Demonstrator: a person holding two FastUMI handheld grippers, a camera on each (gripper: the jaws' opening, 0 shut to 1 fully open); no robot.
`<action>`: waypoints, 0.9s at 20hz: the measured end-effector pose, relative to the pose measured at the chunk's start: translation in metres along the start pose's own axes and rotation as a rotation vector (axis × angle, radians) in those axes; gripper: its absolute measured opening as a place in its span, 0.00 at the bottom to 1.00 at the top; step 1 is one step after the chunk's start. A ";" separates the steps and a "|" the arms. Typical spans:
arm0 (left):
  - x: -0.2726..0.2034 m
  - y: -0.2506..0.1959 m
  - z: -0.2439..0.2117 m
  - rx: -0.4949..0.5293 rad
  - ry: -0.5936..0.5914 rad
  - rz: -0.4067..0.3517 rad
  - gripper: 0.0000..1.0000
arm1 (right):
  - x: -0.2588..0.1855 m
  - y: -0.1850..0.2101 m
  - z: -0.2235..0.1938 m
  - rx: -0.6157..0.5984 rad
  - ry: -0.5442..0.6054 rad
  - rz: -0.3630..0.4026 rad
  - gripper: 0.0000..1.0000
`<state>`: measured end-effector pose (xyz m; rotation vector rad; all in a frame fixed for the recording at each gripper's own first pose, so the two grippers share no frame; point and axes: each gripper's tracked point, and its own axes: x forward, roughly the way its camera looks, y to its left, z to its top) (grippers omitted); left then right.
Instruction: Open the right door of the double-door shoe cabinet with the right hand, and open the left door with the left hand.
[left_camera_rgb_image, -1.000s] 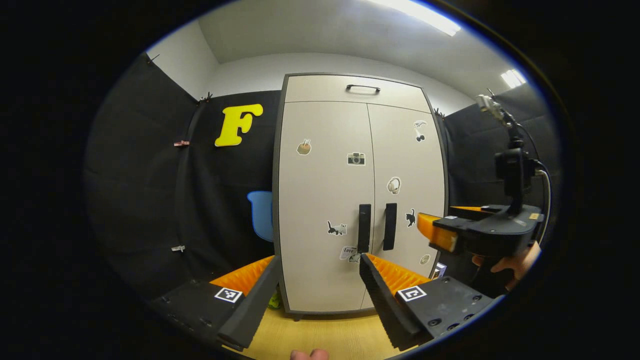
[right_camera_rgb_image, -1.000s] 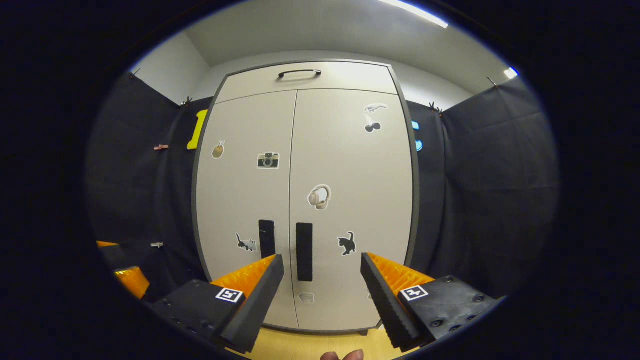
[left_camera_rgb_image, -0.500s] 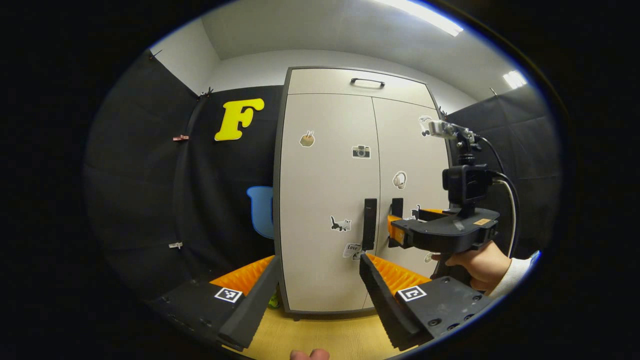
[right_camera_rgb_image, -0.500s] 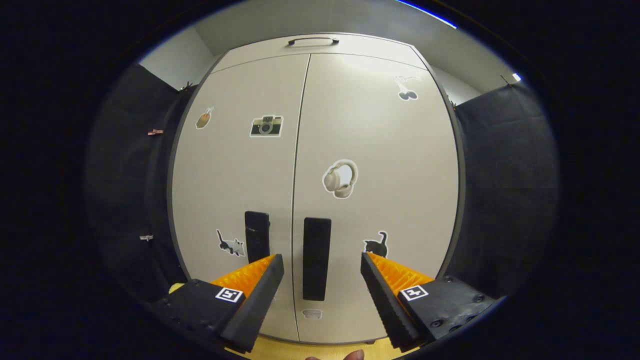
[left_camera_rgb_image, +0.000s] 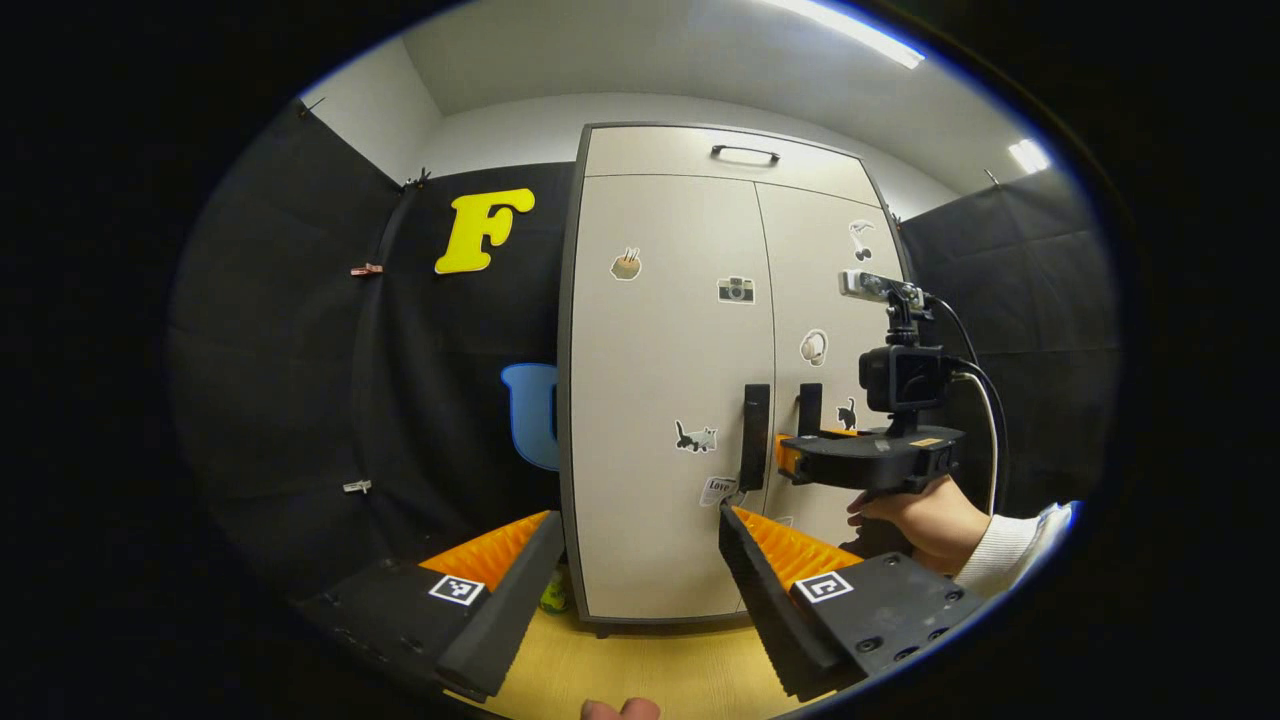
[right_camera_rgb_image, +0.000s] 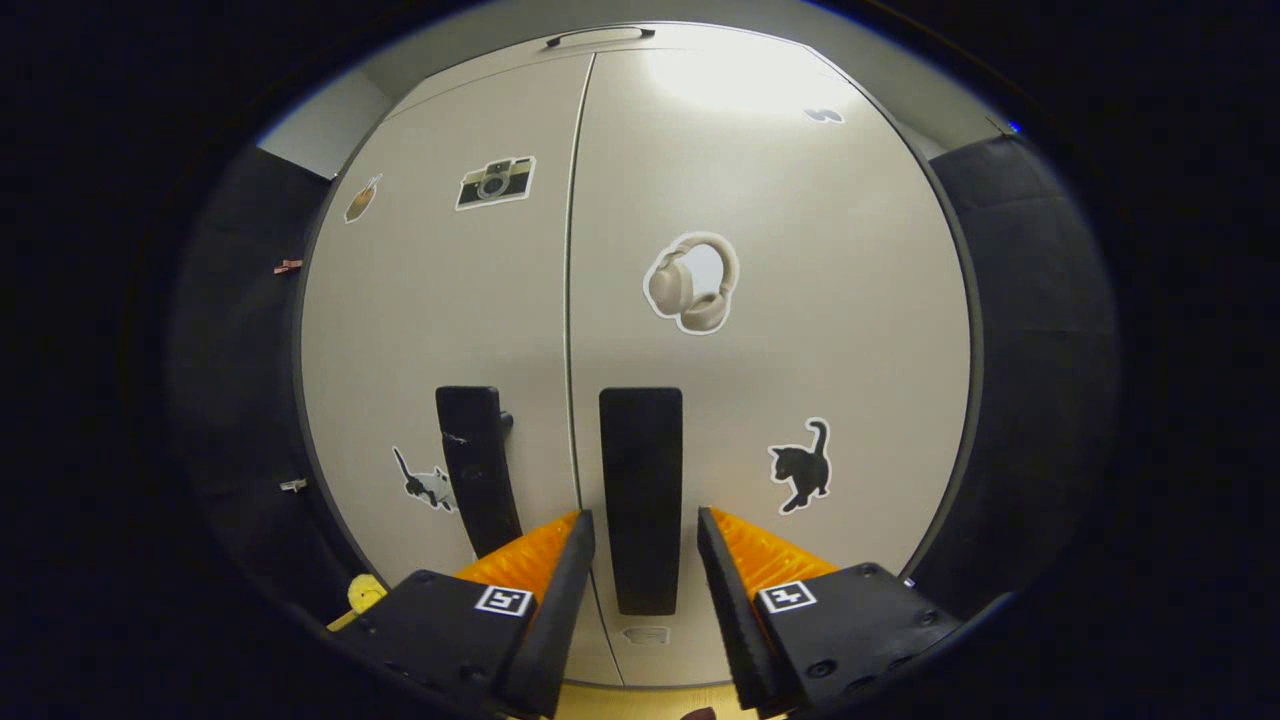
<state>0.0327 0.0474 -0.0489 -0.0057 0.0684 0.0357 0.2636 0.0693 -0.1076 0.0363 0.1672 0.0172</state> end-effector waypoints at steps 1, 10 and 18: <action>0.000 0.000 -0.002 -0.002 0.006 0.000 0.97 | 0.003 0.001 -0.003 -0.003 0.010 0.002 0.60; -0.010 0.004 -0.009 -0.014 0.024 0.018 0.97 | 0.004 -0.003 -0.003 0.001 -0.005 -0.012 0.25; -0.028 0.004 -0.002 -0.009 0.017 0.054 0.97 | -0.013 -0.004 0.000 0.001 0.000 0.030 0.13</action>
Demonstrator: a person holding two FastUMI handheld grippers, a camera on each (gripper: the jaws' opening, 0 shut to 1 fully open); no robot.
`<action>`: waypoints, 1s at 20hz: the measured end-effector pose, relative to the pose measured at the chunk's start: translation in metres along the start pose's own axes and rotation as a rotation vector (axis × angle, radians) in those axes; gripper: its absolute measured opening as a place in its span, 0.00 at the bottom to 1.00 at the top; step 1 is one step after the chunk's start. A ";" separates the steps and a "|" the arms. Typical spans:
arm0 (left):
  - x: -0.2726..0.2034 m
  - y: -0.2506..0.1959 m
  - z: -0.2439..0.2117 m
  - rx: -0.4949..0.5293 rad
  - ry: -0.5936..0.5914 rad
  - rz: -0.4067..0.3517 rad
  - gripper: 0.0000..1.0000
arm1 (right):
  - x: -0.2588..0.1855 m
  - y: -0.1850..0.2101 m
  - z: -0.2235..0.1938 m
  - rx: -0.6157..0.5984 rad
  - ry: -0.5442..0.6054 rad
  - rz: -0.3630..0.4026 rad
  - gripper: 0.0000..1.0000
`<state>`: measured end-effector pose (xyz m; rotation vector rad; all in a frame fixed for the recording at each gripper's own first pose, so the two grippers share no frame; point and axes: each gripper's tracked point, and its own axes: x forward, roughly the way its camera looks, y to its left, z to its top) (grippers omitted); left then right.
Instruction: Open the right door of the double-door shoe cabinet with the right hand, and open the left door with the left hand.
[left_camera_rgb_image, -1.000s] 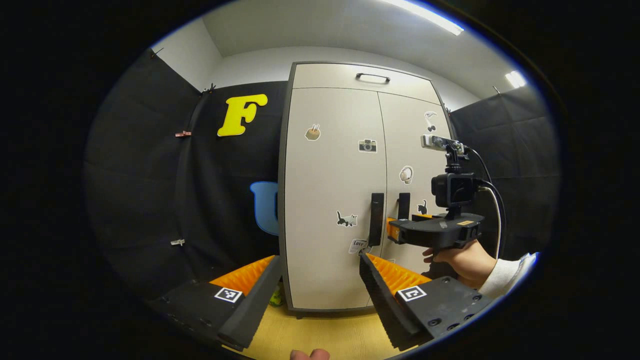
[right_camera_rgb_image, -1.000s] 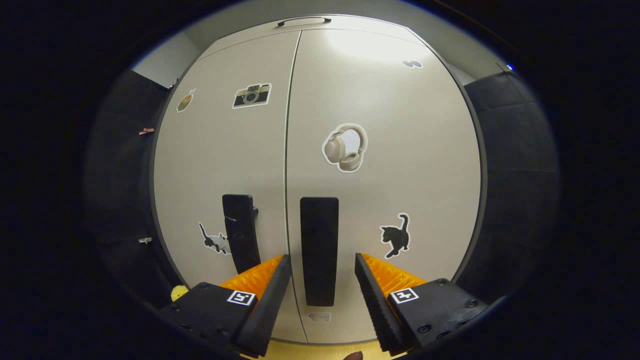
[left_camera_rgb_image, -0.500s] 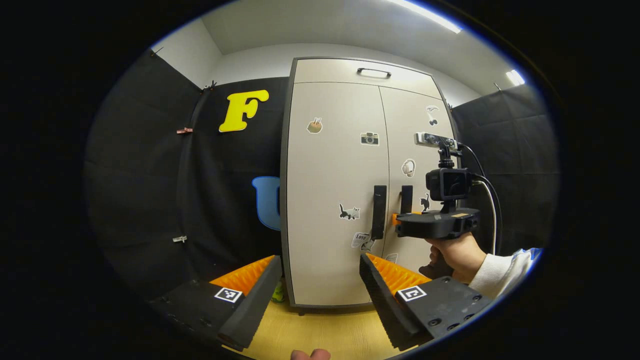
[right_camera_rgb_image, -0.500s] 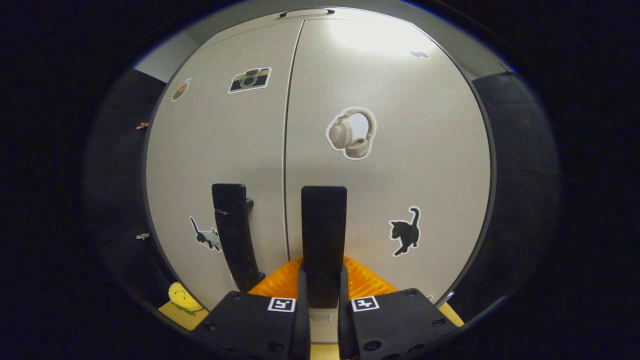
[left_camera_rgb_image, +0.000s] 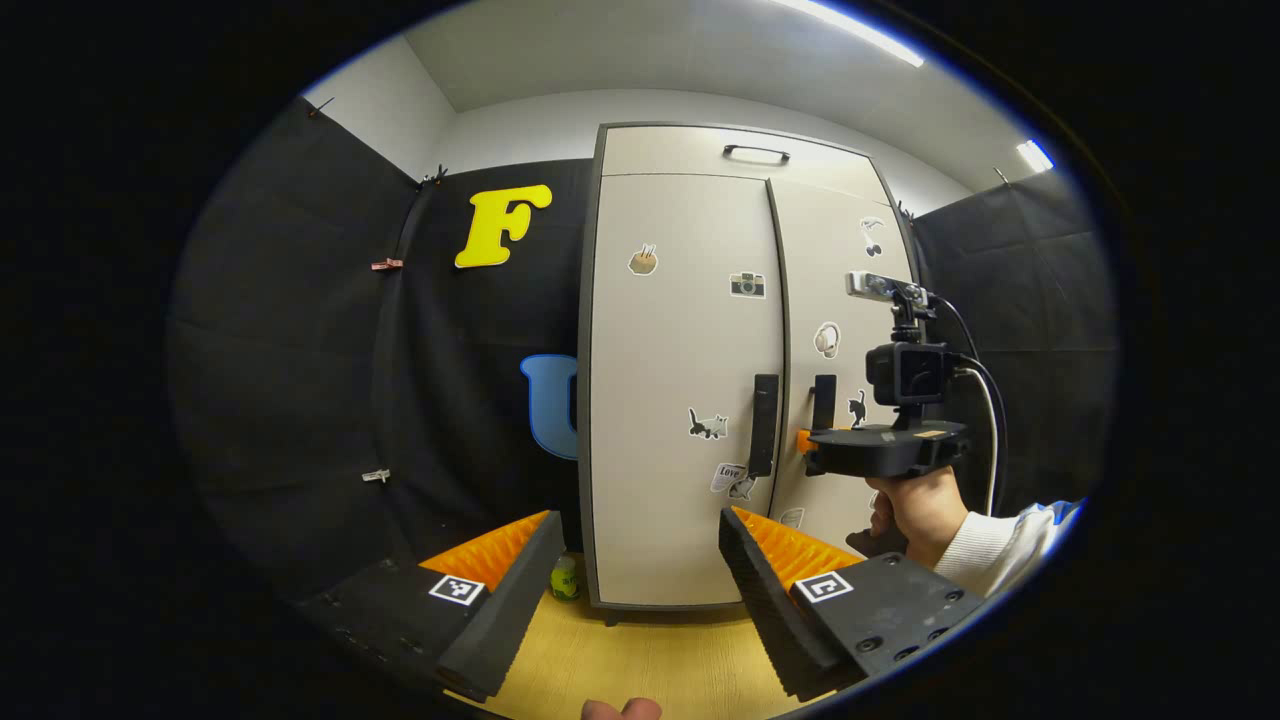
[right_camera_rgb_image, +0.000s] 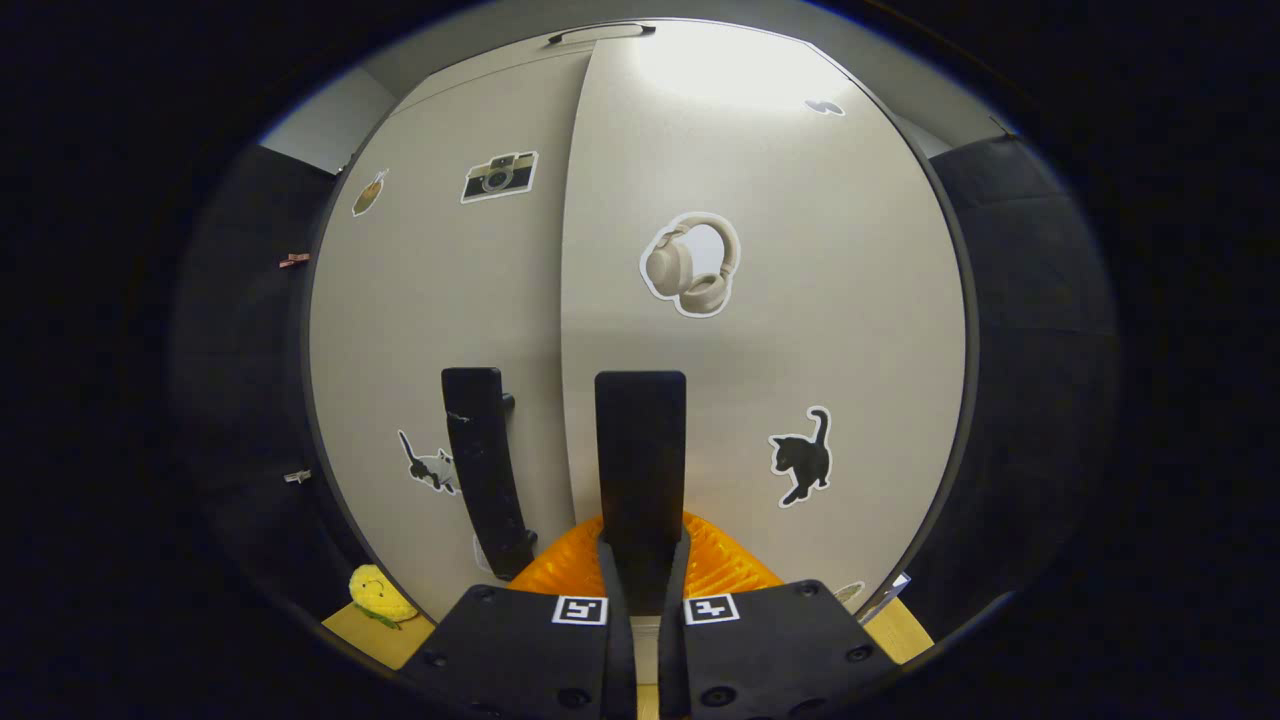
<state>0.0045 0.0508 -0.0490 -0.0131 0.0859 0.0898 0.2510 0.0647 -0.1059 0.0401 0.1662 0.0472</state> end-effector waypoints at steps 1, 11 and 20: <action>-0.004 -0.002 0.000 0.001 -0.001 0.001 0.97 | -0.005 -0.001 0.002 0.004 -0.008 0.011 0.13; -0.022 -0.037 0.005 0.008 -0.001 -0.008 0.97 | -0.037 -0.015 0.006 0.059 0.018 0.129 0.08; -0.029 -0.076 0.013 0.019 -0.013 -0.043 0.97 | -0.058 -0.041 0.010 0.060 0.003 0.129 0.08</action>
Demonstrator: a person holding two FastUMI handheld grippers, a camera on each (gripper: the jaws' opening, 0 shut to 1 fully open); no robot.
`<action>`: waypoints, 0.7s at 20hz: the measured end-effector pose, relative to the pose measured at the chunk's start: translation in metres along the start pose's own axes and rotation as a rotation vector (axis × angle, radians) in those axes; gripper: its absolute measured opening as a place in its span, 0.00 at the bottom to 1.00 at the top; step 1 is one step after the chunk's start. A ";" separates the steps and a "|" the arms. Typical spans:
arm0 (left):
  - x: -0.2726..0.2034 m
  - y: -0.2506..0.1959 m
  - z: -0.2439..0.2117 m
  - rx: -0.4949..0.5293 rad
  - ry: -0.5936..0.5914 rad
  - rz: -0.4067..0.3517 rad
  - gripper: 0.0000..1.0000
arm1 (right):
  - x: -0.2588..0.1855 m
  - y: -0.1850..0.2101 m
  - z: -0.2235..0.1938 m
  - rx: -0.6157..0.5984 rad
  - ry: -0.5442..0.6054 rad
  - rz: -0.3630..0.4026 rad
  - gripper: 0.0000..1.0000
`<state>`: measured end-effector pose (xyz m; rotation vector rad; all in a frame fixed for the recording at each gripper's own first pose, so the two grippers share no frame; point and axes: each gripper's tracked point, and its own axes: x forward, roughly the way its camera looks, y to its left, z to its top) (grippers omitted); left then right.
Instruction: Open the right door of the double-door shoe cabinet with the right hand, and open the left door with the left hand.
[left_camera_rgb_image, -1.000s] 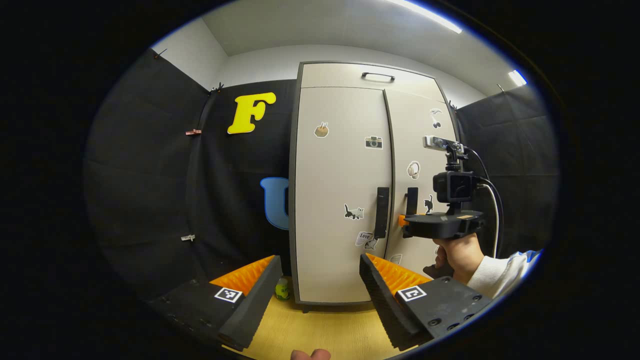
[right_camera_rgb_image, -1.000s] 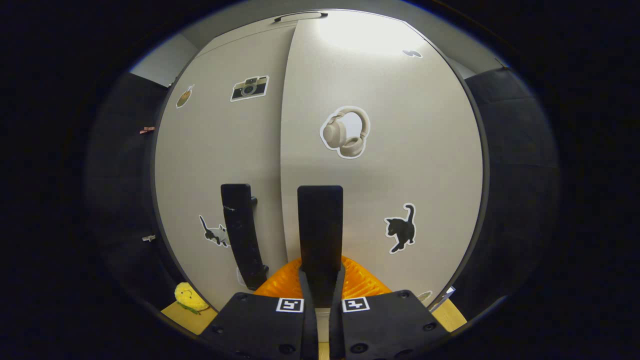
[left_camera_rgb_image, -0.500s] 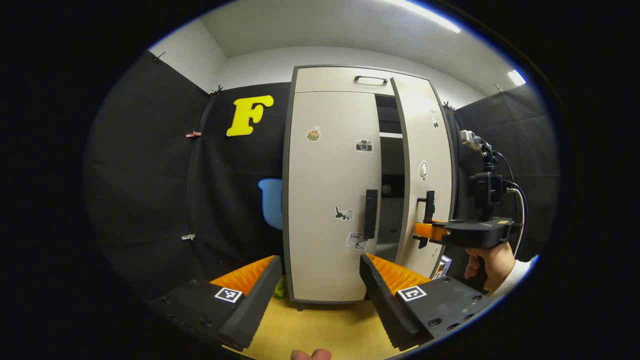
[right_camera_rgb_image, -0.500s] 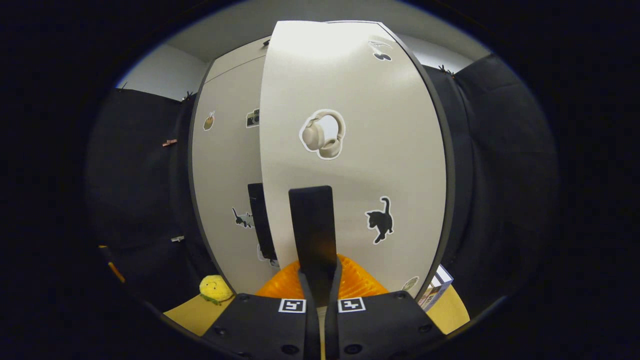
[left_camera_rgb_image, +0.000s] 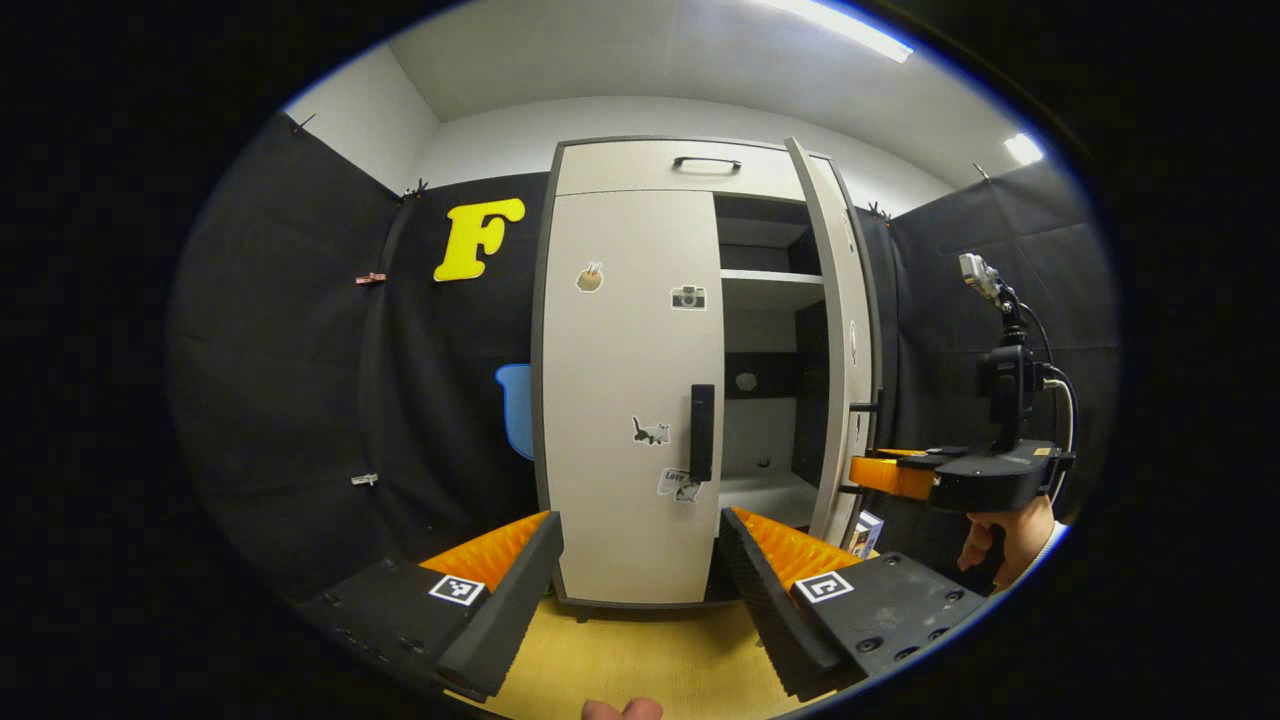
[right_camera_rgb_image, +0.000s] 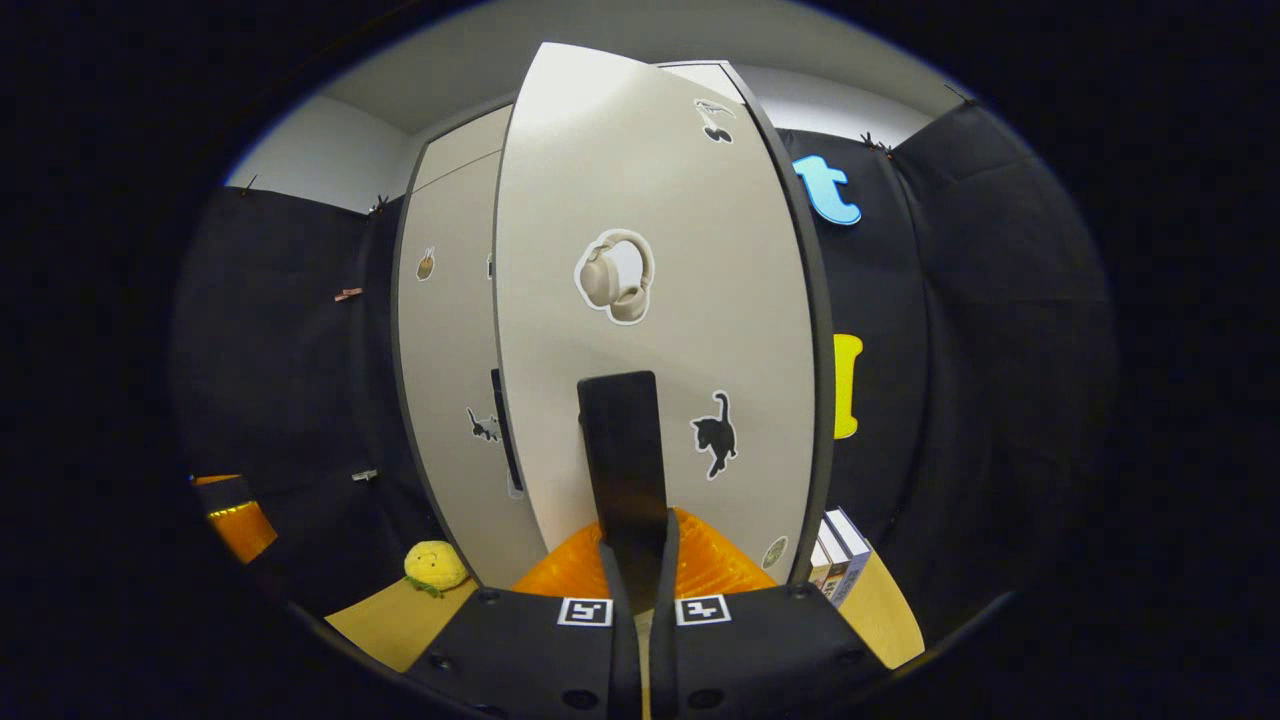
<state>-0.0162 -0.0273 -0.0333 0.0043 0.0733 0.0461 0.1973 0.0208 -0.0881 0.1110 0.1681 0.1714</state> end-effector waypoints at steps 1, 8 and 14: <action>0.000 -0.006 0.000 0.001 -0.001 -0.007 0.97 | -0.001 -0.002 0.000 -0.002 0.004 -0.001 0.08; 0.007 -0.035 0.003 -0.003 -0.007 -0.058 0.97 | -0.010 -0.015 0.000 -0.006 0.018 -0.039 0.08; 0.016 -0.054 0.001 -0.013 -0.003 -0.082 0.97 | -0.015 -0.026 0.000 -0.033 0.025 -0.086 0.07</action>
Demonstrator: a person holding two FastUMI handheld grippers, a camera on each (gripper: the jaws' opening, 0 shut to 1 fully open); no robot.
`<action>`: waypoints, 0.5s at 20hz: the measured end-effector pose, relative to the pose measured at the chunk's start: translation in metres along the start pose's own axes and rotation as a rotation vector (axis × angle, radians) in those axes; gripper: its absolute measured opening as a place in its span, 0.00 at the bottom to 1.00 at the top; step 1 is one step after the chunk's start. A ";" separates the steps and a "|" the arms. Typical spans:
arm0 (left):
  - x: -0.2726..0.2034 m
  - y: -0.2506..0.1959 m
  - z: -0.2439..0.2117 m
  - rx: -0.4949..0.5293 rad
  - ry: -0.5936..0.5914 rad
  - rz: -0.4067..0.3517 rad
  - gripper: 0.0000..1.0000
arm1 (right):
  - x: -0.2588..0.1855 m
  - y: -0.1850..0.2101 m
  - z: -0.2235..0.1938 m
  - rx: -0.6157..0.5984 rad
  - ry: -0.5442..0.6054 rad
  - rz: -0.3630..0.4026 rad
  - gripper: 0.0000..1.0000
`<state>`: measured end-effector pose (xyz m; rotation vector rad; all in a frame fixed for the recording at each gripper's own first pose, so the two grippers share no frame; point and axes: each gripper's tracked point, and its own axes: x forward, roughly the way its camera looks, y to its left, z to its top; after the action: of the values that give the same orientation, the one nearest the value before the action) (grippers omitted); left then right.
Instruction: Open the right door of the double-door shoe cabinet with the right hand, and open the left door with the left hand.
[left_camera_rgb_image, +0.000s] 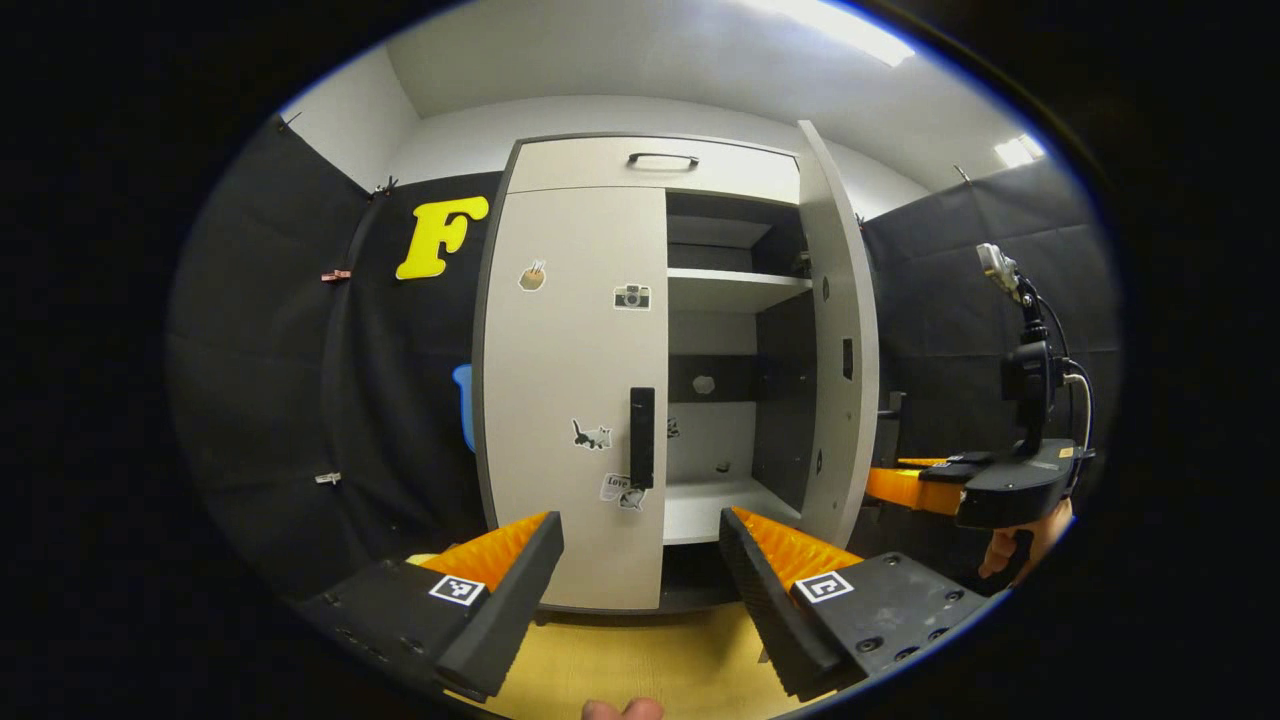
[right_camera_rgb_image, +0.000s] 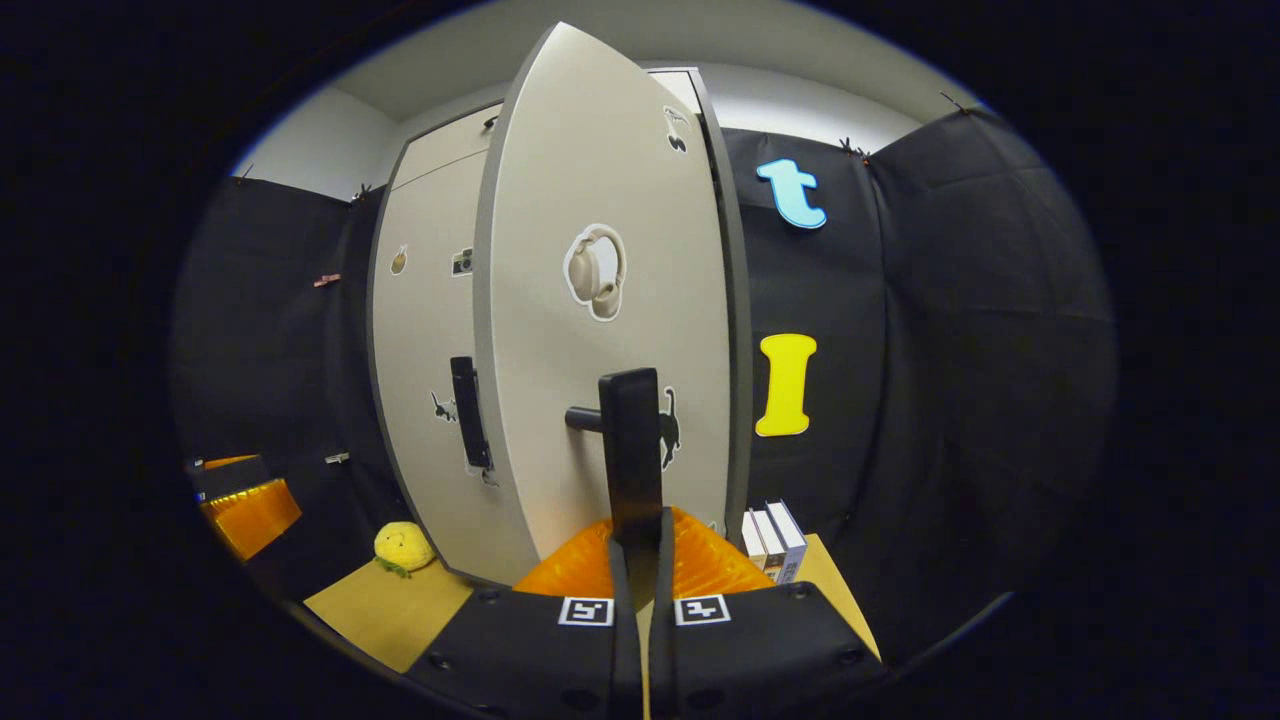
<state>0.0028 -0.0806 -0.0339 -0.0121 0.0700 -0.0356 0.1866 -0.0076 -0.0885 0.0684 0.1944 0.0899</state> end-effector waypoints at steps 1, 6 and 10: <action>0.002 -0.002 0.000 0.000 0.000 -0.006 0.97 | -0.001 -0.003 0.000 -0.003 -0.001 -0.010 0.07; 0.007 -0.014 0.002 0.003 -0.006 -0.020 0.97 | -0.001 -0.024 0.003 -0.007 -0.011 -0.081 0.07; 0.012 -0.026 0.000 0.004 0.005 -0.035 0.97 | -0.002 -0.035 0.008 0.026 -0.023 -0.126 0.06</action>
<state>0.0137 -0.1070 -0.0344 -0.0090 0.0744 -0.0712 0.1886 -0.0429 -0.0833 0.0824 0.1765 -0.0389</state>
